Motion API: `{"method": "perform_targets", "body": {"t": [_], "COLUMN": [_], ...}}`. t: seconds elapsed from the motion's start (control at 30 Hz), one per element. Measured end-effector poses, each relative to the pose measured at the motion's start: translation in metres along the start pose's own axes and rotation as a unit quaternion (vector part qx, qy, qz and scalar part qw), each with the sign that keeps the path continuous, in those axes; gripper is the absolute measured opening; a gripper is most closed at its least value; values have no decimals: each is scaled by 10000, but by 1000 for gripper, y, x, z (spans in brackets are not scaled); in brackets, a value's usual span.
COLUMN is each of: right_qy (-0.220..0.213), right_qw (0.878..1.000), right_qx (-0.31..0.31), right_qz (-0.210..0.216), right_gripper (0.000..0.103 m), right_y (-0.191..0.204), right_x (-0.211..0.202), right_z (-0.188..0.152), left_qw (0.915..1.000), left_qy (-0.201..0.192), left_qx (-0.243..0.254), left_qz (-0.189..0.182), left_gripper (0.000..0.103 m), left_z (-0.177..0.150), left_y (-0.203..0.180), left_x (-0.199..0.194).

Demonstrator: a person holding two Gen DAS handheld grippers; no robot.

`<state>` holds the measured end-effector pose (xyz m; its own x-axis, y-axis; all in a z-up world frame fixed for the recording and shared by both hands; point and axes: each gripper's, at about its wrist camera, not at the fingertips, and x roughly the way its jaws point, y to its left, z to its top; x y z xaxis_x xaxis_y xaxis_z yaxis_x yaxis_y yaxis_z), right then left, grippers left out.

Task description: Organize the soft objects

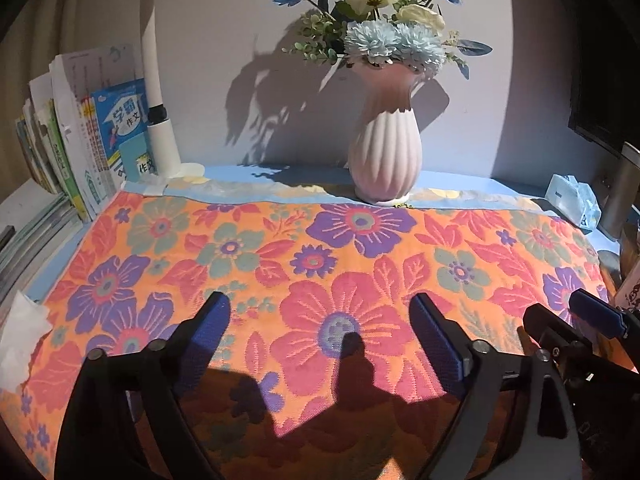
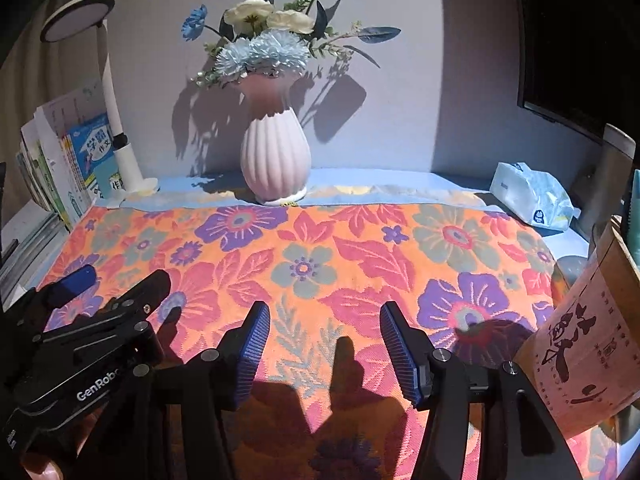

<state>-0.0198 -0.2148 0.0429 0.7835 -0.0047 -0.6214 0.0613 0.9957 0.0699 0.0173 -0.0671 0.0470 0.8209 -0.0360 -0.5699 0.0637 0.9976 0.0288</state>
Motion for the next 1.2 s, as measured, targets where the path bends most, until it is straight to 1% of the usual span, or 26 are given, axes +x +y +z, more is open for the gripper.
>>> {"method": "perform_targets", "body": {"t": [0.07,0.13,0.27,0.4,0.87,1.2], "right_qy": [35,56,131,170,258,295], "right_qw": [10000,10000,9999,9998,9997,9995], "right_qx": [-2,6,40,47,-31,-61], "right_qz": [1,-6,15,16,-32,-40], "right_gripper": [56,56,56,56,56,56], "right_y": [0,0,-1,-2,3,3], "right_x": [1,2,5,7,11,12], "right_z": [0,-1,-1,-1,-2,-2], "left_qw": [10000,10000,9999,9997,9998,9989], "left_qy": [1,11,54,194,173,360], "left_qx": [3,-6,-35,-61,9,-103], "left_qz": [24,39,88,97,109,281], "left_gripper": [98,99,100,100,100,102], "left_z": [0,0,0,0,-2,-2], "left_y": [0,1,3,4,1,7], "left_x": [0,1,3,7,6,12]}}
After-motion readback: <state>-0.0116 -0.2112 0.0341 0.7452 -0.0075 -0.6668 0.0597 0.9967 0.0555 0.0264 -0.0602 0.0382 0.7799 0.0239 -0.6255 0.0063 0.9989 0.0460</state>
